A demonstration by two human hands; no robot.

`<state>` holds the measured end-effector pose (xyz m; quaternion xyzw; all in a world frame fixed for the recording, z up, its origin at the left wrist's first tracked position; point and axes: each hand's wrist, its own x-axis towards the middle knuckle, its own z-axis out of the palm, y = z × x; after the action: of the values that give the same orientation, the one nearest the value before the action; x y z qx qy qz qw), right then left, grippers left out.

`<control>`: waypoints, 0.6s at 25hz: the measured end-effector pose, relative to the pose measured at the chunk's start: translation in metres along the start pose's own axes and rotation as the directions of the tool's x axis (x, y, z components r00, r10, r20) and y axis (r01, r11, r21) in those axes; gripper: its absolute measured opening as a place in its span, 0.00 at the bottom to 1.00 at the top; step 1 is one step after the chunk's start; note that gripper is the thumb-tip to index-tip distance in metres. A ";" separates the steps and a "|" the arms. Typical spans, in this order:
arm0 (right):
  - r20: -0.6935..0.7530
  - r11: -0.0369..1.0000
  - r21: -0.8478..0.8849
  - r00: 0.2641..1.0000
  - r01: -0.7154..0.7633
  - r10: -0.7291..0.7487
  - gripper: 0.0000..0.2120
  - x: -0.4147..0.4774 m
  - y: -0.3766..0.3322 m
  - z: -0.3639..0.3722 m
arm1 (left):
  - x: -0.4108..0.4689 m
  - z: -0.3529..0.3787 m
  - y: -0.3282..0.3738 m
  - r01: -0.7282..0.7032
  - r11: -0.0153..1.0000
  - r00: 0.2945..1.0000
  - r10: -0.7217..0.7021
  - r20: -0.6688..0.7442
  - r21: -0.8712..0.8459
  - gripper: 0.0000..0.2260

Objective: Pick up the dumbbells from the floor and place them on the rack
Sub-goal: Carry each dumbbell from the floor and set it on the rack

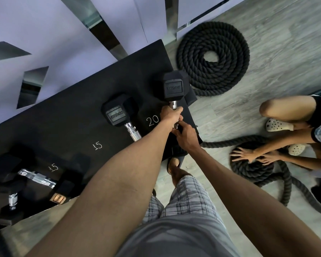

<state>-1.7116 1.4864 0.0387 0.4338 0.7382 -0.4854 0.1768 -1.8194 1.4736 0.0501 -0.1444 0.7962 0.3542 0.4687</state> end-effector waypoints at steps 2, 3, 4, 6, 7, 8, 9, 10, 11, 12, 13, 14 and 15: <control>0.002 1.000 -0.006 1.000 -0.001 0.001 0.14 0.000 0.001 0.002 | 0.001 -0.005 -0.003 -0.032 0.998 0.999 0.030 0.040 0.058 0.13; 0.006 1.000 -0.011 1.000 -0.004 0.004 0.15 0.000 0.001 0.003 | 0.001 -0.009 -0.003 -0.059 0.992 0.997 0.053 0.053 0.114 0.16; 0.015 1.000 -0.015 1.000 -0.011 0.012 0.17 0.000 0.001 0.003 | -0.001 -0.014 -0.004 -0.091 0.979 0.995 0.081 0.060 0.183 0.19; 0.012 1.000 -0.006 1.000 -0.016 0.016 0.22 -0.008 0.002 0.002 | -0.009 -0.026 -0.009 -0.159 0.931 0.987 0.144 0.071 0.329 0.21; -0.008 1.000 0.007 1.000 -0.018 0.018 0.24 -0.015 0.002 0.000 | -0.014 -0.033 -0.013 -0.184 0.897 0.983 0.167 0.079 0.401 0.21; -0.041 1.000 0.011 0.999 -0.013 0.013 0.25 -0.022 0.003 -0.001 | -0.019 -0.040 -0.017 -0.211 0.852 0.977 0.192 0.089 0.479 0.22; -0.084 1.000 -0.001 0.996 -0.003 0.003 0.26 -0.030 0.005 -0.003 | -0.026 -0.047 -0.023 -0.241 0.792 0.970 0.221 0.105 0.560 0.21; -0.129 1.000 -0.024 0.992 0.005 -0.008 0.26 -0.041 0.007 -0.005 | -0.033 -0.053 -0.028 -0.277 0.714 0.958 0.254 0.131 0.643 0.19; -0.166 0.998 -0.060 0.986 0.006 -0.016 0.25 -0.049 0.009 -0.006 | -0.040 -0.060 -0.032 -0.311 0.625 0.945 0.283 0.163 0.717 0.18; -0.193 0.995 -0.099 0.981 -0.005 -0.015 0.23 -0.058 0.012 -0.007 | -0.048 -0.066 -0.036 -0.342 0.530 0.930 0.307 0.200 0.776 0.16; -0.213 0.992 -0.121 0.977 -0.024 -0.003 0.21 -0.071 0.015 -0.007 | -0.059 -0.073 -0.040 -0.381 0.423 0.909 0.334 0.249 0.822 0.16; -0.223 0.992 -0.121 0.975 -0.048 0.020 0.19 -0.084 0.020 -0.006 | -0.068 -0.080 -0.044 -0.425 0.311 0.881 0.359 0.309 0.850 0.15; -0.234 0.991 -0.108 0.971 -0.074 0.047 0.17 -0.100 0.025 -0.005 | -0.079 -0.086 -0.049 -0.468 0.201 0.849 0.374 0.374 0.861 0.15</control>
<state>-1.6341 1.4475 0.0947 0.4986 0.7671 -0.3824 0.1294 -1.8066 1.3713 0.1225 0.3869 0.8383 -0.0469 0.3813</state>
